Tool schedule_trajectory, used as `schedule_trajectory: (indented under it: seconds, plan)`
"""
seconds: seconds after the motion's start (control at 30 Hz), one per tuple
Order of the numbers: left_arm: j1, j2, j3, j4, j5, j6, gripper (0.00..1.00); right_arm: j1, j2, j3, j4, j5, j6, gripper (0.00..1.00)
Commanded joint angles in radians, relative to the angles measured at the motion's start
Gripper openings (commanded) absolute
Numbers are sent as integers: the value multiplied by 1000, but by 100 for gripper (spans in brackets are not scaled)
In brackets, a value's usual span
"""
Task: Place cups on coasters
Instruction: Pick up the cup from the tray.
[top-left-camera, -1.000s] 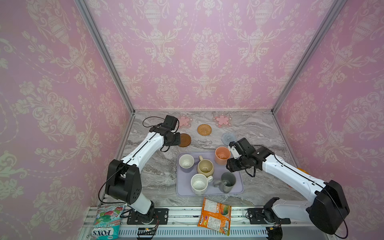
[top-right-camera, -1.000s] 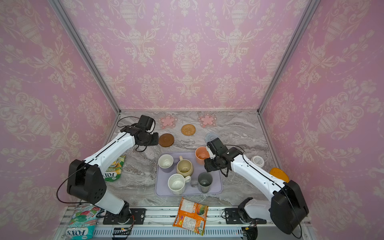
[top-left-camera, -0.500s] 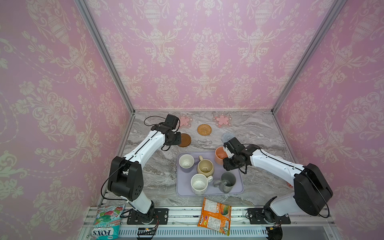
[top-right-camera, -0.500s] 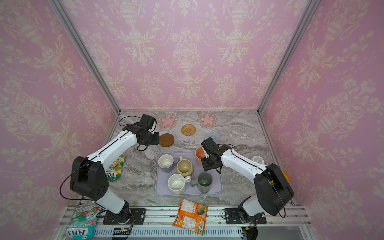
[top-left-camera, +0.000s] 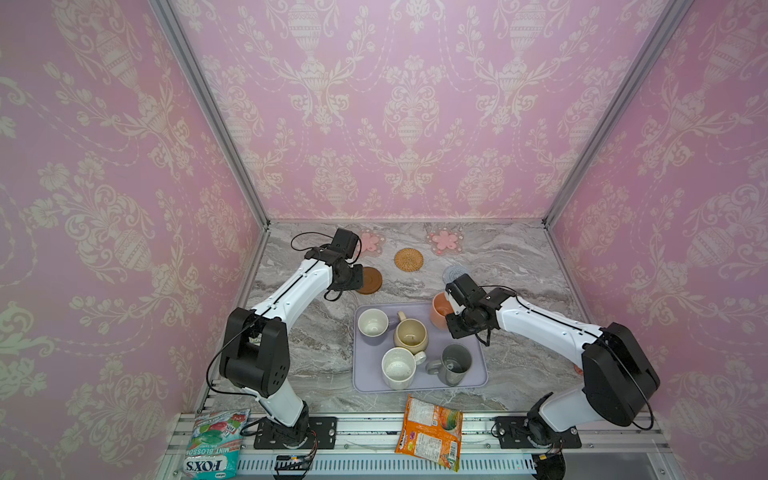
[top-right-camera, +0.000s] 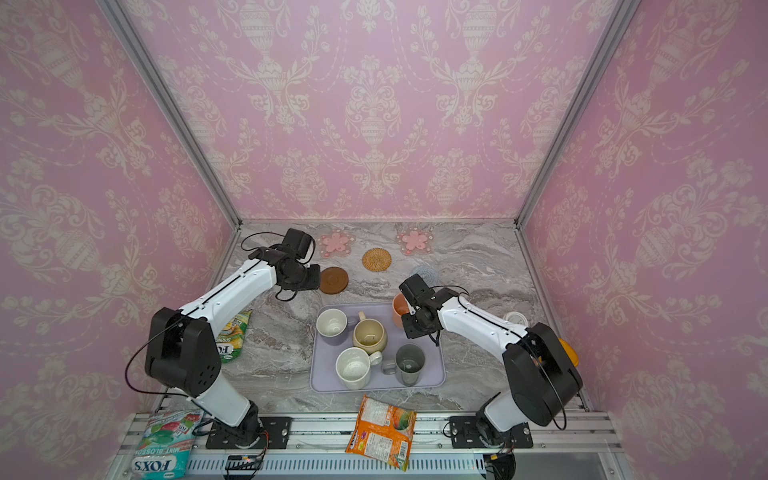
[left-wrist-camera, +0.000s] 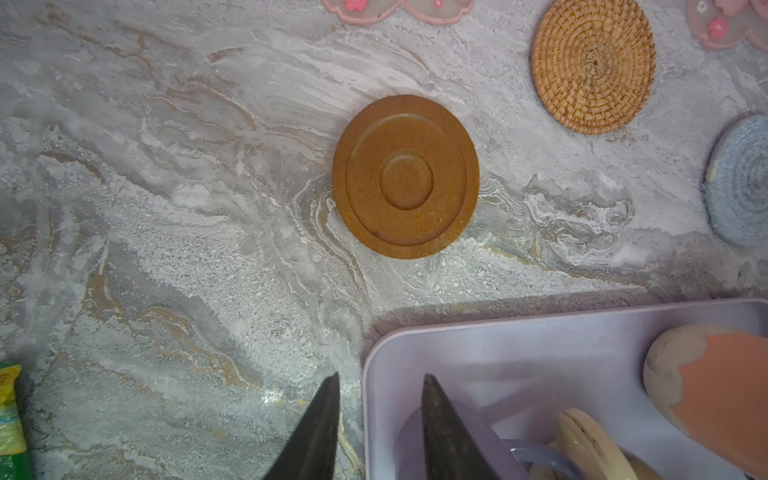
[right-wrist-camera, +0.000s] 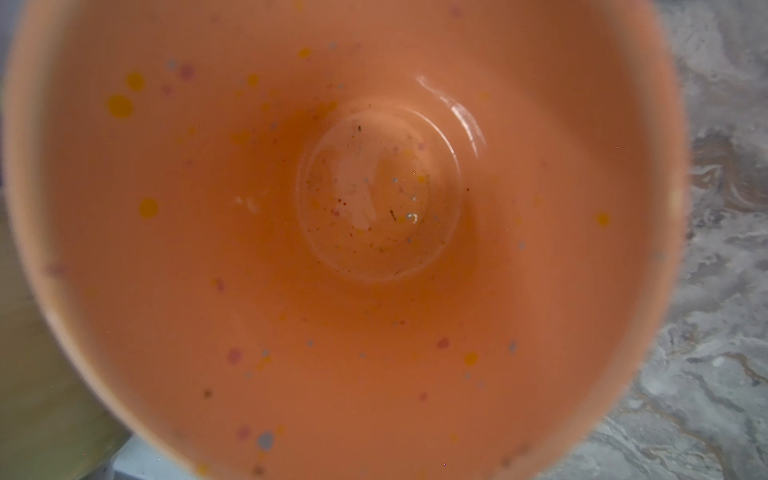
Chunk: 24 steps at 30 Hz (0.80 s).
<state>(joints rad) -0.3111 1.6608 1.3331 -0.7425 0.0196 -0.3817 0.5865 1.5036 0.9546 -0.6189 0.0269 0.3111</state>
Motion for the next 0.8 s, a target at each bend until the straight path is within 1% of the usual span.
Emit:
schedule_trajectory:
  seconds: [0.0,0.3,0.77]
  plan:
    - [-6,11,33,-21,15,12,36,0,-19,-5,1,53,5,19]
    - [-6,3,29,-26,12,12,37,0,-20,6,-5,78,10,0]
    - [-6,13,31,-23,6,19,37,-2,-69,53,-9,131,11,0]
